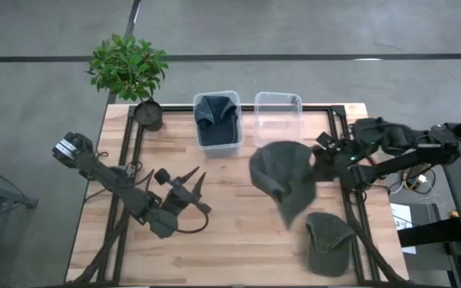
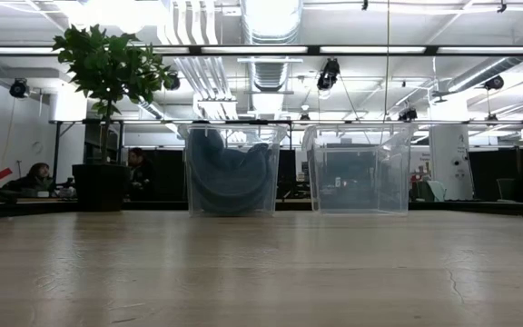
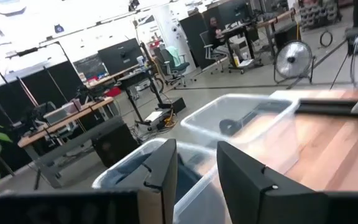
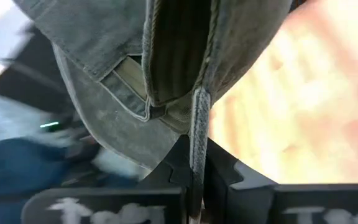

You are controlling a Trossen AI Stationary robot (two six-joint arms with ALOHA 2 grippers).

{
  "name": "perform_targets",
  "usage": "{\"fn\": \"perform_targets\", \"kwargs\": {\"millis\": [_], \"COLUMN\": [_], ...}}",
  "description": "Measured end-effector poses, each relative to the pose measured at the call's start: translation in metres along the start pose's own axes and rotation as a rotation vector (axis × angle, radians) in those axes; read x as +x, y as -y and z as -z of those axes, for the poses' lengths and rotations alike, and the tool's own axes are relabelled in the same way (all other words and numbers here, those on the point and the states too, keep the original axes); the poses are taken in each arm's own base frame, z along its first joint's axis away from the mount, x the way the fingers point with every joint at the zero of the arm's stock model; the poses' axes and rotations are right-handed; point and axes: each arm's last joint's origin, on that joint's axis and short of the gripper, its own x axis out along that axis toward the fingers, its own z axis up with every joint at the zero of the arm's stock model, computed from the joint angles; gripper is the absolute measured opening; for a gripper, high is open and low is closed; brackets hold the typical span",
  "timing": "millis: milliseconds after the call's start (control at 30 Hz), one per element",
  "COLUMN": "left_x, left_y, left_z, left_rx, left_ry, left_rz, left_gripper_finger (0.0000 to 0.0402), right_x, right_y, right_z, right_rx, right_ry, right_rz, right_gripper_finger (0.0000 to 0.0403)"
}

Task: Pick & Place hat
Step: Put the left black cap into the right transparent bin

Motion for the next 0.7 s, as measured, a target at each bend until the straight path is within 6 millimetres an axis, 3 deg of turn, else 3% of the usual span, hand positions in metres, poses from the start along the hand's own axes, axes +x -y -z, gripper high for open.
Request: {"fn": "perform_targets", "kwargs": {"millis": [267, 500, 700], "left_x": [0.0, 0.0, 0.0], "left_y": [-0.011, -0.012, -0.012], "left_z": [0.038, 0.053, 0.055], "left_rx": [0.105, 0.11, 0.105], "left_ry": [0.0, 0.0, 0.0], "left_rz": [0.0, 0.0, 0.0], "left_gripper_finger": [0.0107, 0.0107, 0.0107], "right_x": [-0.027, -0.038, -0.034], "right_y": [-0.018, -0.033, -0.033], "right_z": [0.003, -0.005, -0.007], "right_rx": [0.233, 0.227, 0.192], "right_ry": [-0.078, -0.018, 0.0], "right_rz": [-0.25, -0.412, -0.426], "right_gripper_finger": [0.0012, 0.0012, 0.0013]}}
